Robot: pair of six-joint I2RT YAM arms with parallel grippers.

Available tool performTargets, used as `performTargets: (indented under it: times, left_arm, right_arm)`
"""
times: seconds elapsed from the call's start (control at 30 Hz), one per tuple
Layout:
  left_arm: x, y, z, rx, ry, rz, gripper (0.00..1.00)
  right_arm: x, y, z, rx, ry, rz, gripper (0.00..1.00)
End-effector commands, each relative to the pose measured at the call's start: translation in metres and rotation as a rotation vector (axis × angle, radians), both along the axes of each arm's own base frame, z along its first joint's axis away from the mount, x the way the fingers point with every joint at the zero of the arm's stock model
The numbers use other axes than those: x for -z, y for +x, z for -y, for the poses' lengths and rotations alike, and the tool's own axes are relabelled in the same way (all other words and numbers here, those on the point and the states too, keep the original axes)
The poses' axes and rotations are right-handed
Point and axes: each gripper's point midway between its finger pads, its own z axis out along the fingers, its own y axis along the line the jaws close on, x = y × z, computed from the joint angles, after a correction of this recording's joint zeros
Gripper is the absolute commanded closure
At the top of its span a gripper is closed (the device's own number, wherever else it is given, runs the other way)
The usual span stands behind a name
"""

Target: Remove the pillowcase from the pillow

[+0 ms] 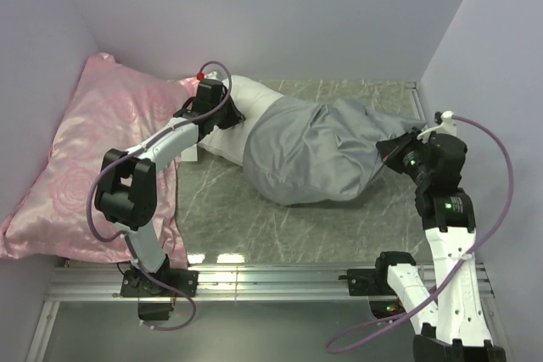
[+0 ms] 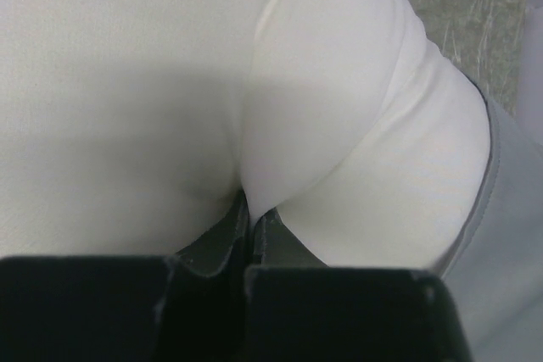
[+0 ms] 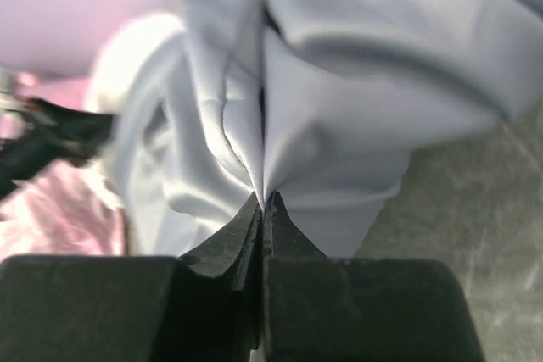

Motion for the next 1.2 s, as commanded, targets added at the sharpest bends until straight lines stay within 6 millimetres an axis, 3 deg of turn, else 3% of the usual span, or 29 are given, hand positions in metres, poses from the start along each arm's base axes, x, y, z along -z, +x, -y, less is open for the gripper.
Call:
performTargets:
  times: [0.0, 0.07, 0.17, 0.27, 0.3, 0.5, 0.67, 0.93, 1.17]
  left_arm:
    - [0.054, -0.003, -0.041, -0.089, 0.103, -0.156, 1.0]
    - [0.062, -0.001, -0.052, -0.111, 0.104, -0.173, 1.0]
    - [0.078, 0.001, -0.06, -0.135, 0.101, -0.202, 1.0]
    - [0.086, 0.006, -0.067, -0.157, 0.103, -0.217, 1.0]
    - [0.092, 0.006, -0.069, -0.163, 0.102, -0.23, 1.0]
    - [0.098, 0.022, -0.075, -0.176, 0.112, -0.238, 1.0]
    - [0.09, 0.035, -0.08, -0.191, 0.145, -0.22, 1.0]
    - [0.108, 0.036, -0.09, -0.208, 0.163, -0.25, 1.0]
    - [0.118, 0.042, -0.103, -0.226, 0.197, -0.265, 1.0]
  right_arm:
    - [-0.077, -0.011, 0.0, 0.008, 0.018, 0.174, 1.0]
    - [-0.101, -0.016, 0.001, 0.017, 0.022, 0.218, 1.0]
    - [-0.165, -0.03, 0.001, 0.029, 0.039, 0.333, 1.0]
    - [-0.202, -0.035, 0.001, 0.036, 0.057, 0.391, 1.0]
    - [-0.226, -0.04, 0.001, 0.042, 0.063, 0.43, 1.0]
    - [-0.31, -0.063, 0.001, 0.051, 0.077, 0.577, 1.0]
    - [-0.36, -0.084, 0.0, 0.047, 0.088, 0.69, 1.0]
    - [-0.407, -0.094, 0.002, 0.057, 0.11, 0.835, 1.0]
    - [-0.451, -0.12, 0.012, 0.117, 0.115, 1.011, 1.0]
